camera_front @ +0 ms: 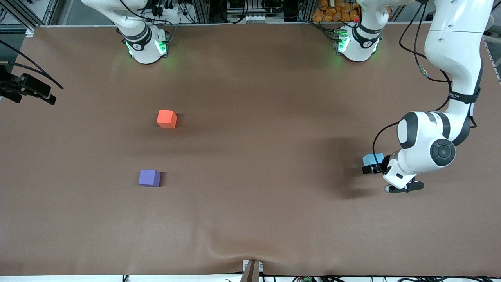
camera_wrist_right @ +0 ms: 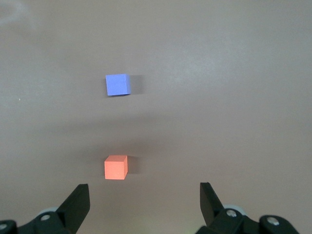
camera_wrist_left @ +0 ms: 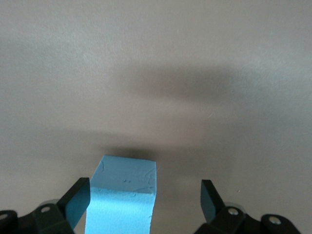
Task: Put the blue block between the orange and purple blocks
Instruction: 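Lower the left gripper around the blue cube and close it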
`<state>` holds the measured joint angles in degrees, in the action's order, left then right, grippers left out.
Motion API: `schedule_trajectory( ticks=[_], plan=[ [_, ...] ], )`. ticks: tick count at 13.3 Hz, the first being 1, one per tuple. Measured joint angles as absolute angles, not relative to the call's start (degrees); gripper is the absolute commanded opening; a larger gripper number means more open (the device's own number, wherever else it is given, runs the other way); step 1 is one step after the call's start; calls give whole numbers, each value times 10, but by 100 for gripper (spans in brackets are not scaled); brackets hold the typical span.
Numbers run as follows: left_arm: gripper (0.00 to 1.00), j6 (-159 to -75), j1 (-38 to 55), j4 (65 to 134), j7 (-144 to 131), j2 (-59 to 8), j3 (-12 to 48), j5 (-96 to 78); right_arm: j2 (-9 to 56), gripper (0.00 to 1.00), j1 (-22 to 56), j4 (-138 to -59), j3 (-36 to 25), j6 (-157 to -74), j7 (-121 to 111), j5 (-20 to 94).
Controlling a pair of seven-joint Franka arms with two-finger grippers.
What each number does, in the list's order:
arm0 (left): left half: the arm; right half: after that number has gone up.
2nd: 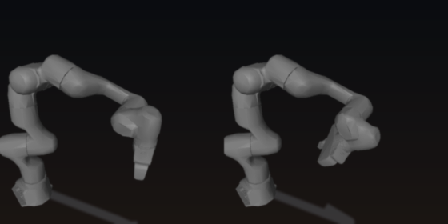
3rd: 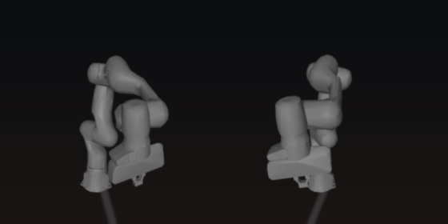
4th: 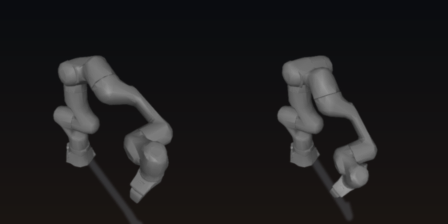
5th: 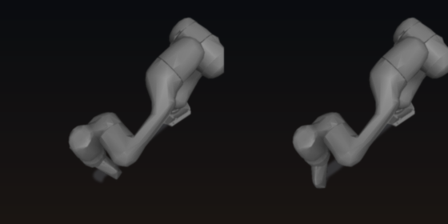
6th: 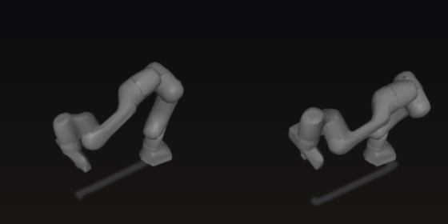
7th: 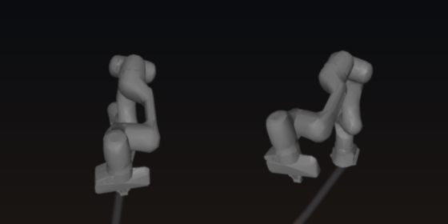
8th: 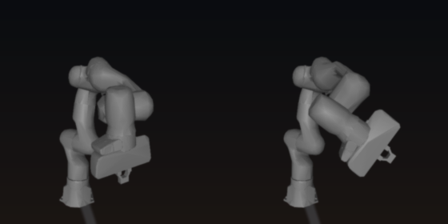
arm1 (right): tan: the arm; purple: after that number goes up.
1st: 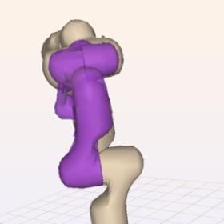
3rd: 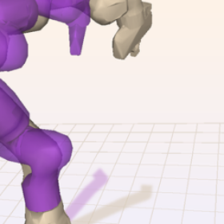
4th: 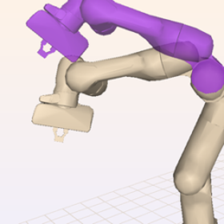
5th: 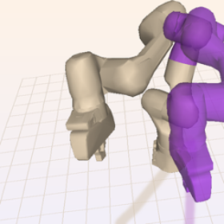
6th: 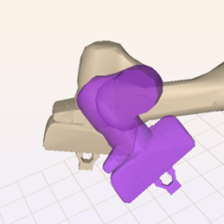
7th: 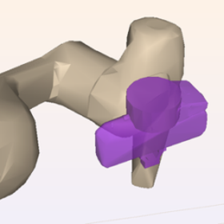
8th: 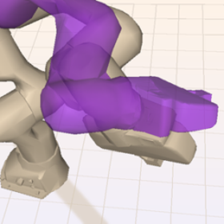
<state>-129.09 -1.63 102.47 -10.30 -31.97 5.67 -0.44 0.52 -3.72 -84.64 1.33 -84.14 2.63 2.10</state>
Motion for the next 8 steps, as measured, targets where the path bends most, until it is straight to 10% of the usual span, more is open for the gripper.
schedule_trajectory(
  ticks=[8],
  plan=[
    [100, -1290, -24, 1041, -69, -320, 54, -4, 5, 100, -37, -846, 13, -841, 26, 21]
  ],
)
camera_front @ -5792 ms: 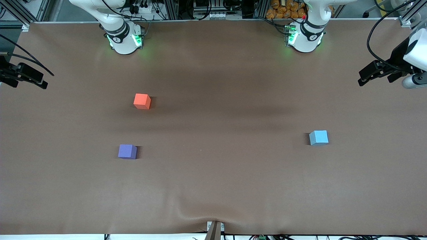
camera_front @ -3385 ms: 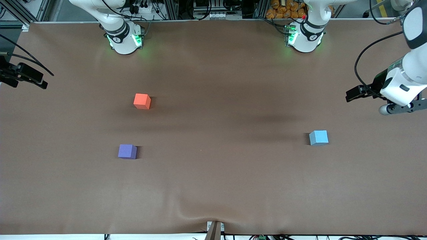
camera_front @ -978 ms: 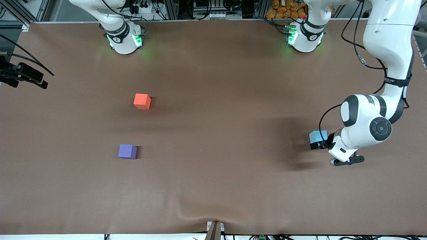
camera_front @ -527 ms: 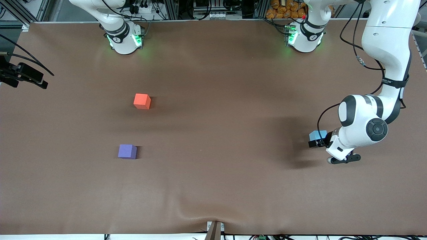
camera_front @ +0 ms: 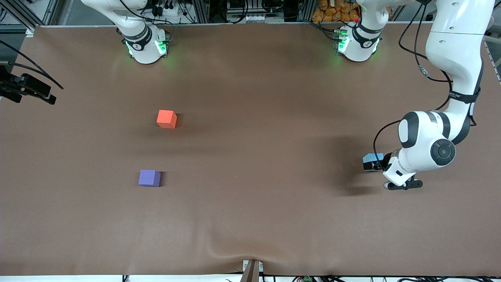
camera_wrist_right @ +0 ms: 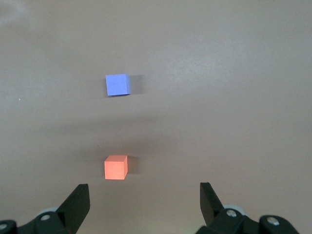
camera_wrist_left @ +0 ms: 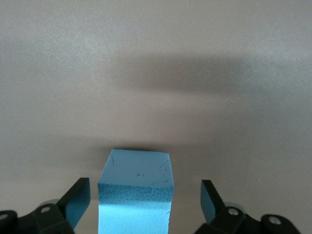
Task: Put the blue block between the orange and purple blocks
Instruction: 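Lower the left gripper around the blue cube and close it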
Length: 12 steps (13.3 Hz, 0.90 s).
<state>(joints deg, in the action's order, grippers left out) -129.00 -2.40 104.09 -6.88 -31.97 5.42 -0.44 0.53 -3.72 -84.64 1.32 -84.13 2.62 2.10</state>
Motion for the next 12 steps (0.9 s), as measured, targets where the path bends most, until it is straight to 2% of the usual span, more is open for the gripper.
schedule_trajectory(
  ticks=[7, 8, 9, 11, 12],
  plan=[
    [99, -1290, -37, 1065, -67, -319, 53, -4, 5, 100, -37, -846, 13, -841, 26, 21],
    [83, -1290, -39, 1066, -67, -319, 53, -4, 5, 100, -37, -846, 13, -841, 26, 21],
    [61, -1290, -40, 1067, -66, -319, 53, -4, 5, 100, -37, -846, 13, -841, 26, 21],
    [7, -1290, -40, 1067, -66, -319, 54, -4, 5, 100, -37, -846, 13, -841, 26, 21],
    [0, -1290, -40, 1067, -66, -319, 55, -4, 5, 100, -37, -846, 13, -841, 26, 21]
  ],
)
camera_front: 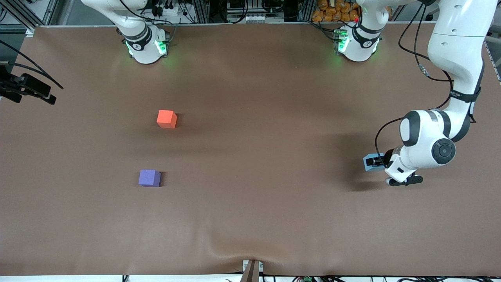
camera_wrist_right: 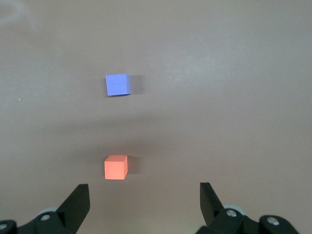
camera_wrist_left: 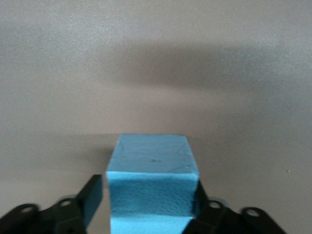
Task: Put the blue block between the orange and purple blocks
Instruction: 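Lower the left gripper around the blue cube and close it, then carry the blue cube with the left gripper toward the right gripper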
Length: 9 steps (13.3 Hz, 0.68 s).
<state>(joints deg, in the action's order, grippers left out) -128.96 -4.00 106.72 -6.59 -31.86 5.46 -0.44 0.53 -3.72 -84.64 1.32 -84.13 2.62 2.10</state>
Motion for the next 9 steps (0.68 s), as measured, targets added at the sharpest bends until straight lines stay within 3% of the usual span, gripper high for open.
schedule_trajectory(
  ticks=[5, 9],
  plan=[
    [0, -1285, -40, 1066, -66, -307, 72, -4, 5, 100, -37, -846, 13, -841, 26, 21],
    [0, -1259, -33, 1049, -171, -274, 182, -6, 5, 100, -37, -846, 13, -841, 26, 21]
  ],
)
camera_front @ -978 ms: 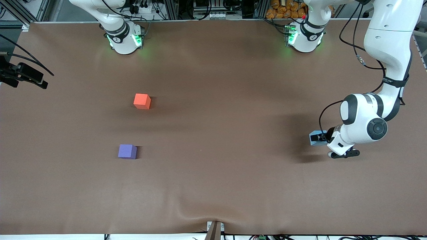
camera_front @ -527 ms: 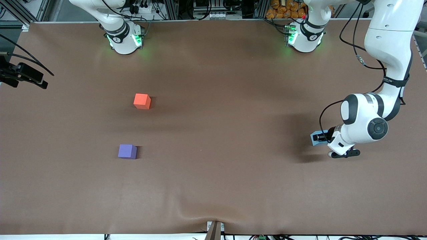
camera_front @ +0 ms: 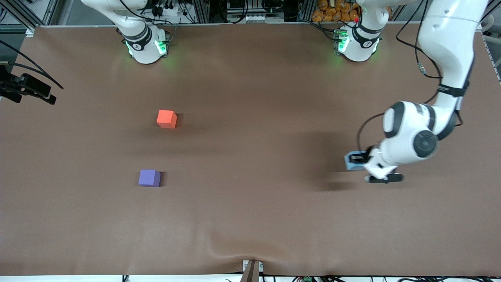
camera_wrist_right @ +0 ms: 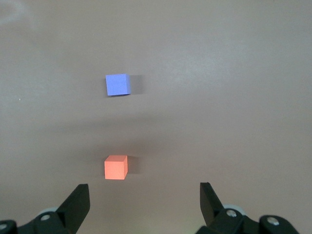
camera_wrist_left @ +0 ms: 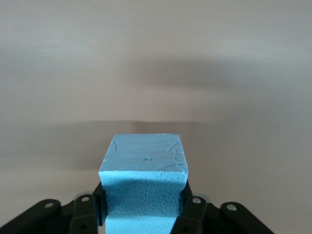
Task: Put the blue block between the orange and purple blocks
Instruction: 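Carry the blue cube with the left gripper toward the right gripper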
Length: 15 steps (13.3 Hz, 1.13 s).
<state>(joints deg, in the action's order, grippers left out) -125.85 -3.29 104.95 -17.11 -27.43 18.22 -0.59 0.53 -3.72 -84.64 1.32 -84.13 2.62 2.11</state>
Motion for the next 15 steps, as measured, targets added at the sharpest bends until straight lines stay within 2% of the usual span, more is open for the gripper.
schedule_trajectory(
  ticks=[2, 5, 8, 11, 14, 15],
  plan=[
    [0, -1257, 3, 1030, -231, -275, 214, -6, 5, 100, -37, -846, 13, -841, 26, 21],
    [0, -1257, 88, 988, -291, -297, 218, -8, 5, 100, -37, -846, 13, -841, 26, 21],
    [0, -1258, 199, 899, -433, -366, 215, -8, 5, 100, -37, -846, 13, -841, 26, 21],
    [0, -1266, 320, 779, -531, -459, 170, -8, 5, 100, -37, -846, 13, -841, 26, 21],
    [0, -1339, 399, 739, -585, -507, 129, -20, 5, 100, -37, -846, 13, -841, 26, 22],
    [12, -1374, 412, 738, -601, -521, 126, -21, 5, 100, -37, -846, 13, -841, 26, 22]
  ],
)
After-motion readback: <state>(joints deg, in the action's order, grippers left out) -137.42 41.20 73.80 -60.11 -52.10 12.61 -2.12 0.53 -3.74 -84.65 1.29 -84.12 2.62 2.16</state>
